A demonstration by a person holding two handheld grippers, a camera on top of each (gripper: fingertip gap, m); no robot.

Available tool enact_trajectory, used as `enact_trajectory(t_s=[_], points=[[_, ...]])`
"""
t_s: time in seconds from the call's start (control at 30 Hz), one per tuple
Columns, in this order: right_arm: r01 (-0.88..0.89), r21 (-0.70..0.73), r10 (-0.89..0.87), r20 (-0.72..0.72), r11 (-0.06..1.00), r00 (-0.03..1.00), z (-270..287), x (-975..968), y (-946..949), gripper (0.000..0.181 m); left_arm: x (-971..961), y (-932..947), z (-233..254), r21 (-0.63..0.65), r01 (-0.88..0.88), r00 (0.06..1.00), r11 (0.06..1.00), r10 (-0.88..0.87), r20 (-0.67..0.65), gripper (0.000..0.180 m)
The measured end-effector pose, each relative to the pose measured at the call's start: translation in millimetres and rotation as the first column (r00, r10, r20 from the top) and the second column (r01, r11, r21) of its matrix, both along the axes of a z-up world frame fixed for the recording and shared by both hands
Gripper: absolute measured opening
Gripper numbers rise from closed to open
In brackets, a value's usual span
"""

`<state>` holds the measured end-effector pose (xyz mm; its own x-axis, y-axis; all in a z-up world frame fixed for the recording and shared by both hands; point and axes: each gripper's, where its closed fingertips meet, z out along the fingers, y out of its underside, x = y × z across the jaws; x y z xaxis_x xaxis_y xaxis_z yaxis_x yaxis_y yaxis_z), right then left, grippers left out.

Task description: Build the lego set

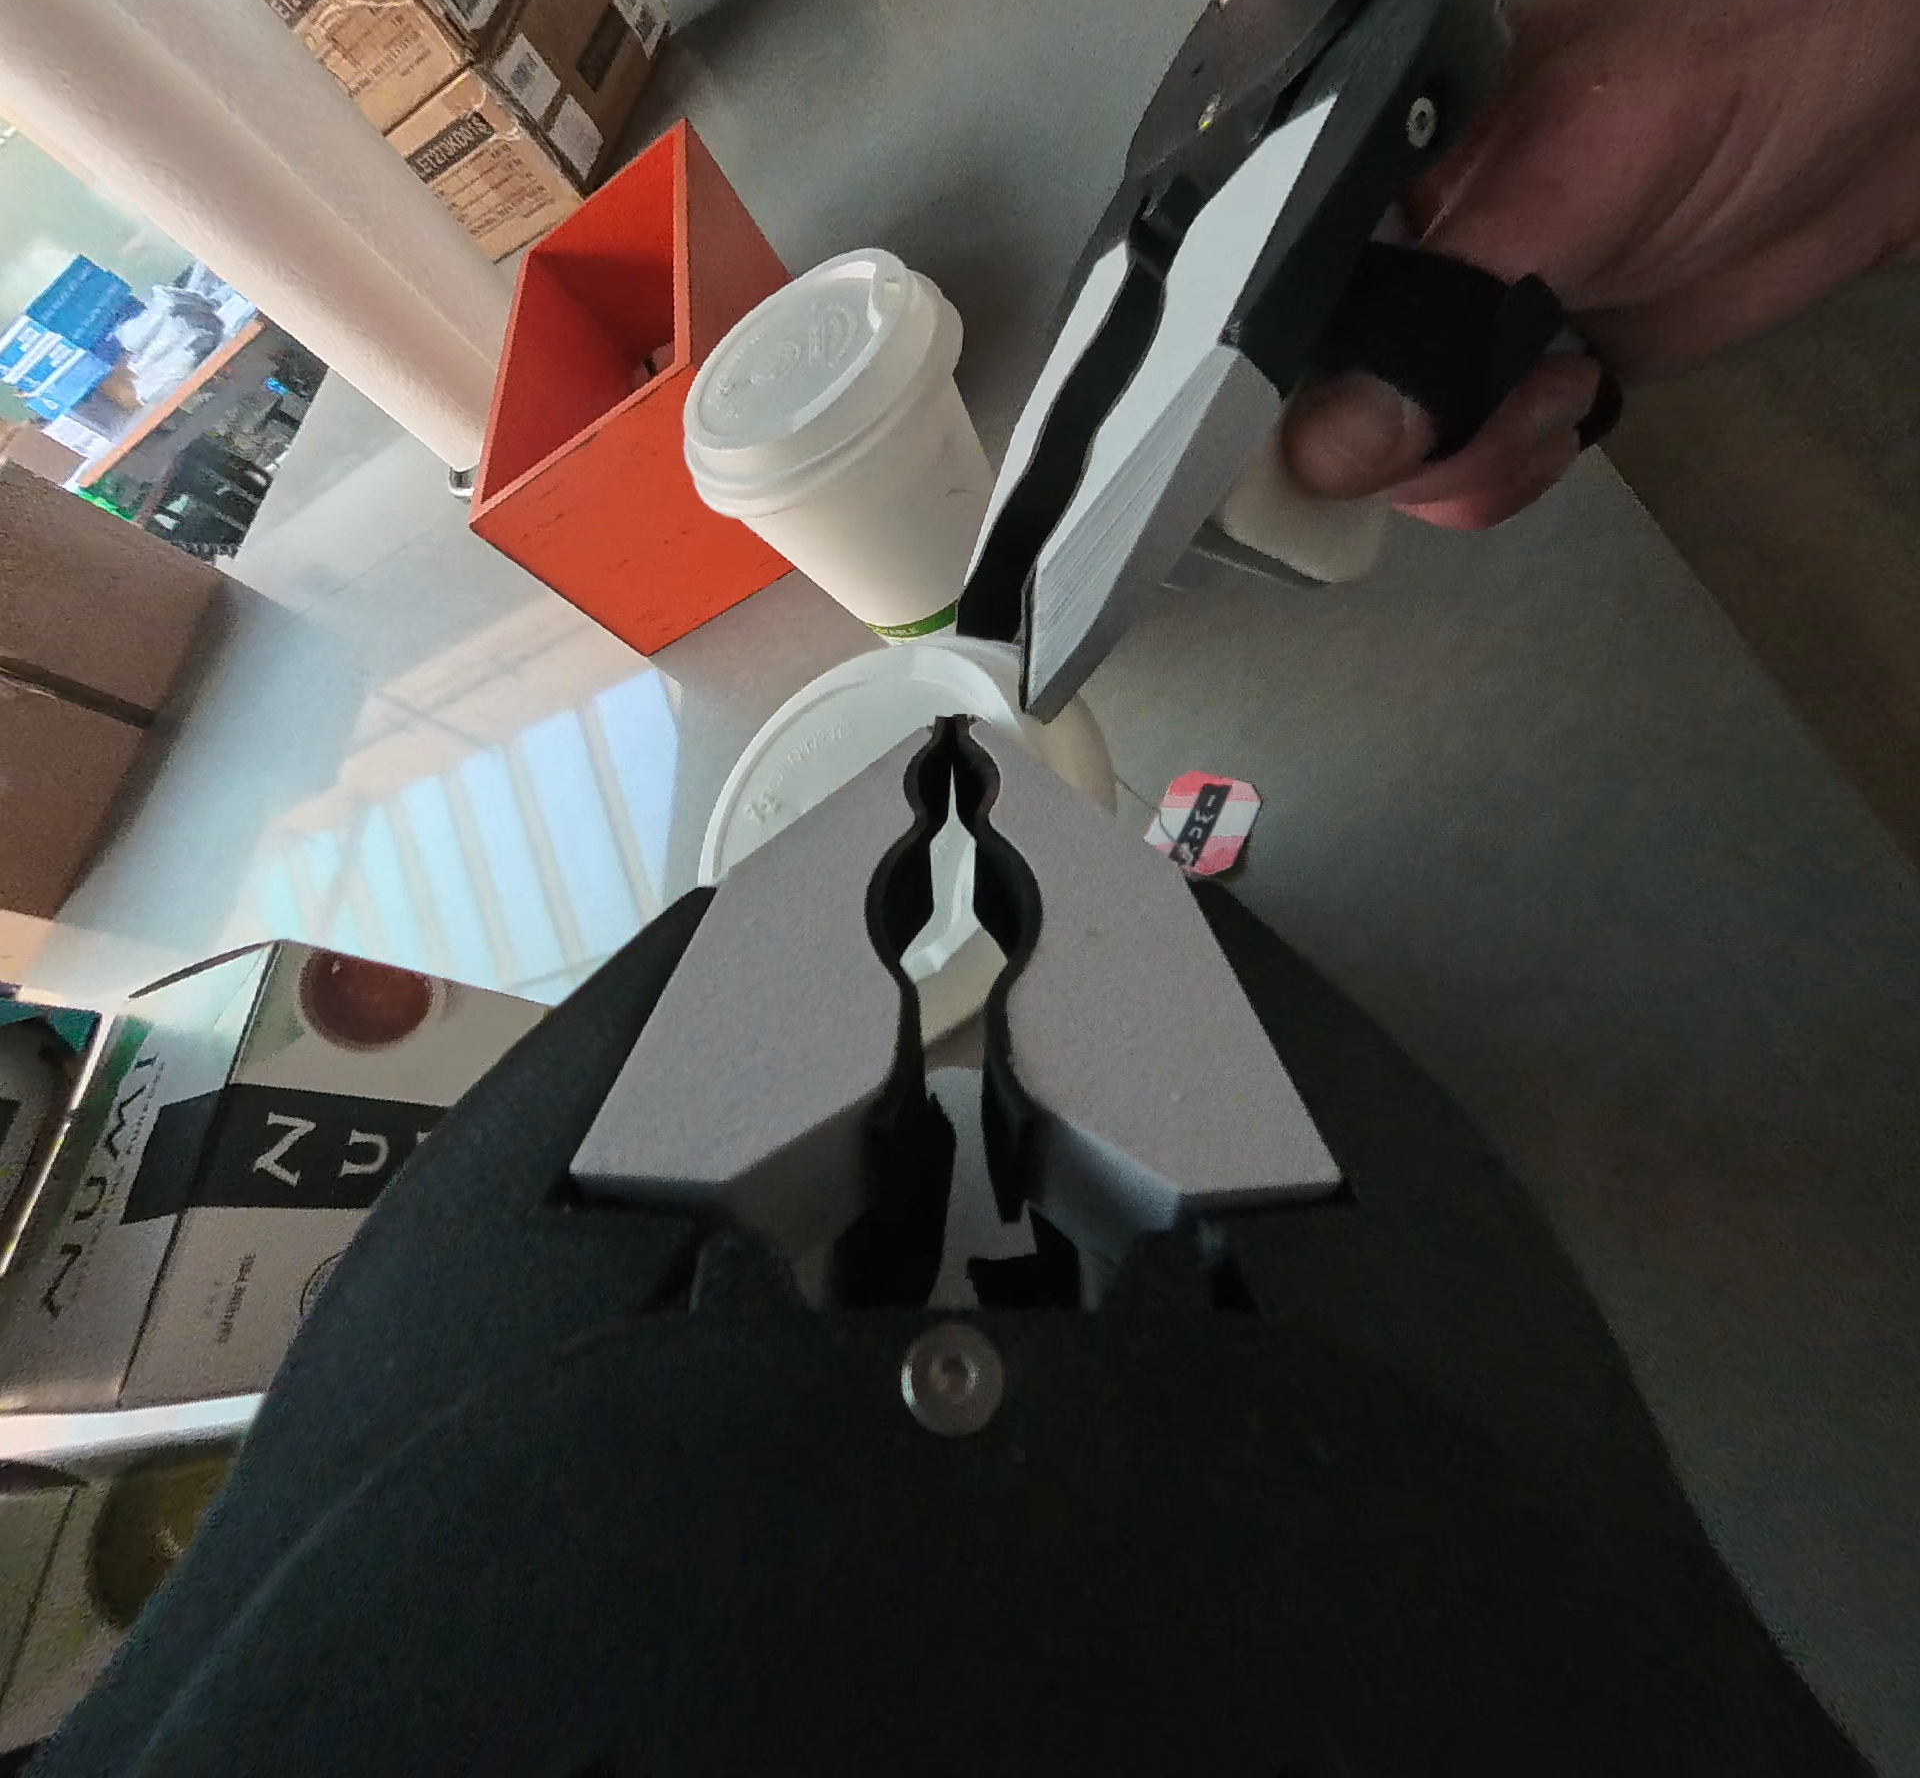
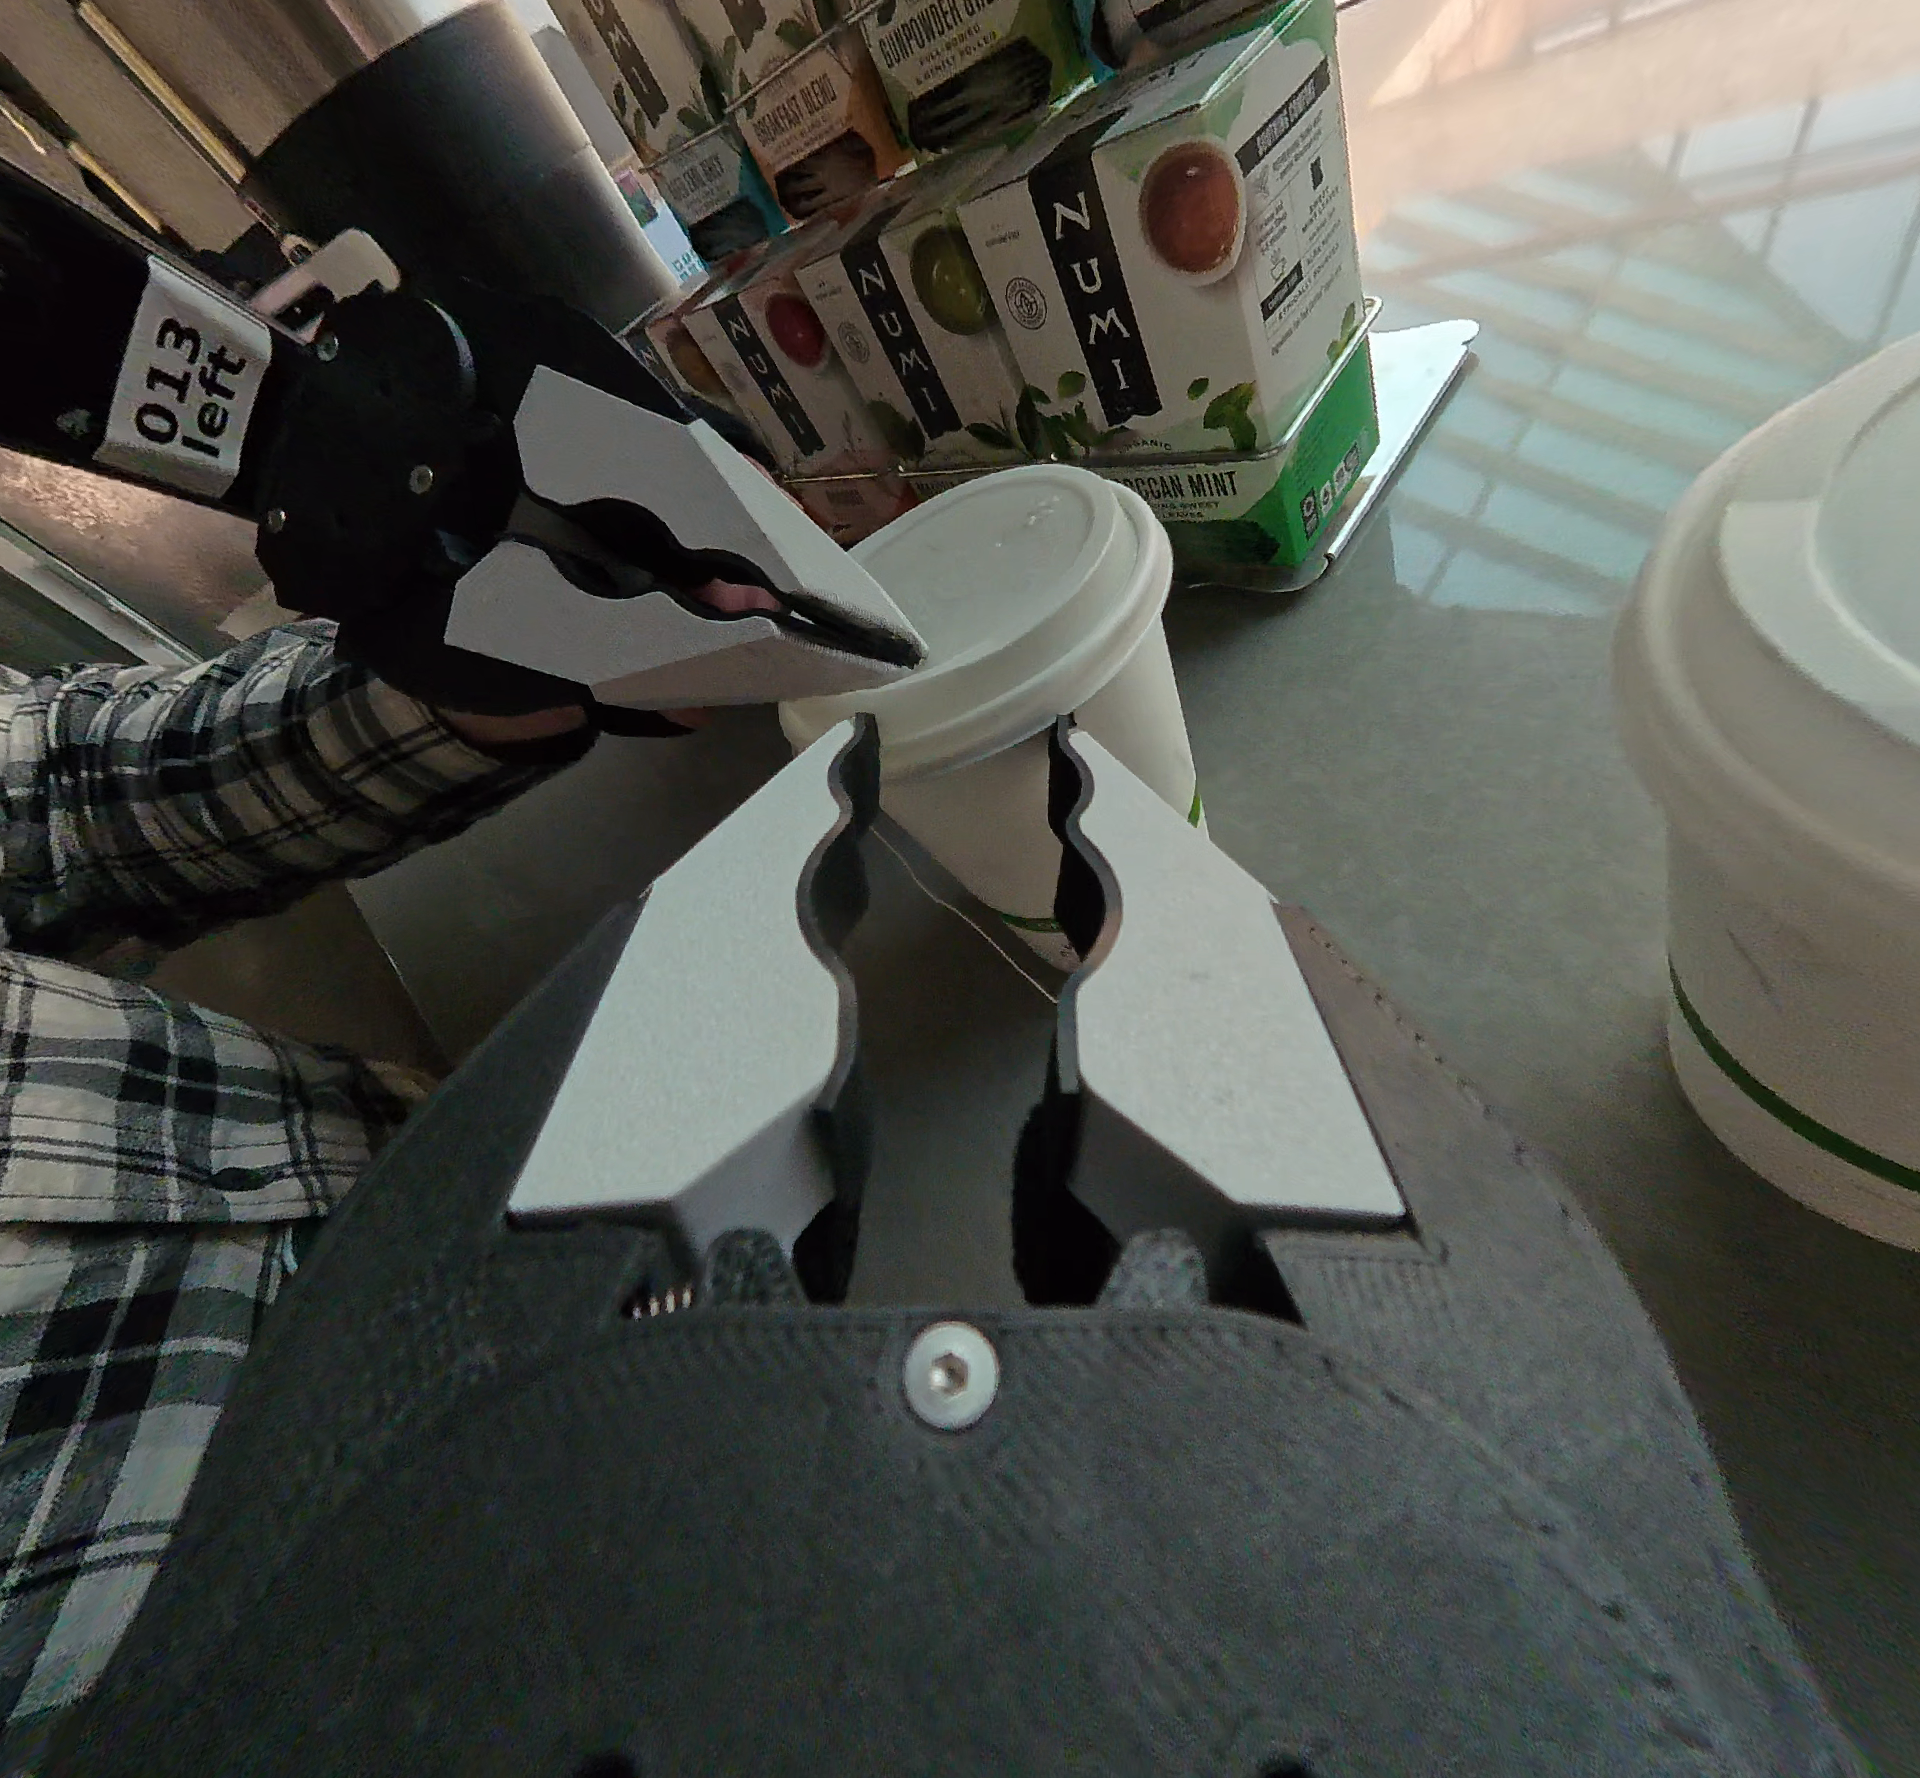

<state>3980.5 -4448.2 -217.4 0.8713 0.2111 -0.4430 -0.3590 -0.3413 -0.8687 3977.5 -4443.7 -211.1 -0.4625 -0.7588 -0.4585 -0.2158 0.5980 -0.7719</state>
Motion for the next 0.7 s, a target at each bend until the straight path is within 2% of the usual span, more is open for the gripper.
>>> enact_trajectory(t_s=[0.17,0.37,0.47,0.5,0.57,0.7], points=[[0.028,-0.03,-0.027,0.036,0.999,0.999,3,1,-1,0.032,1,0,1,-0.004,0.007,1.0,1.0,-0.007,-0.021,0.0],[0.028,-0.012,-0.029,-0.098,1.0,0.995,5,1,-3,0.026,2,-1,3,-0.006,-0.015,0.999,1.0,0.014,-0.041,0.0],[0.027,0.035,-0.02,-0.184,0.999,0.983,11,5,-8,0.014,2,1,4,-0.009,-0.018,0.998,1.0,0.018,-0.054,0.0],[0.03,0.051,-0.02,-0.191,0.998,0.981,13,5,-10,0.006,2,1,5,-0.007,-0.018,0.998,1.0,0.018,-0.055,0.0],[0.029,0.024,-0.024,-0.183,0.999,0.983,11,4,-7,0.016,2,0,5,-0.01,-0.012,0.998,1.0,0.012,-0.063,0.0],[0.068,-0.009,-0.068,-0.163,0.998,0.984,7,9,-5,0.005,3,-3,4,0.003,0.005,0.998,1.0,-0.005,-0.066,0.0]])
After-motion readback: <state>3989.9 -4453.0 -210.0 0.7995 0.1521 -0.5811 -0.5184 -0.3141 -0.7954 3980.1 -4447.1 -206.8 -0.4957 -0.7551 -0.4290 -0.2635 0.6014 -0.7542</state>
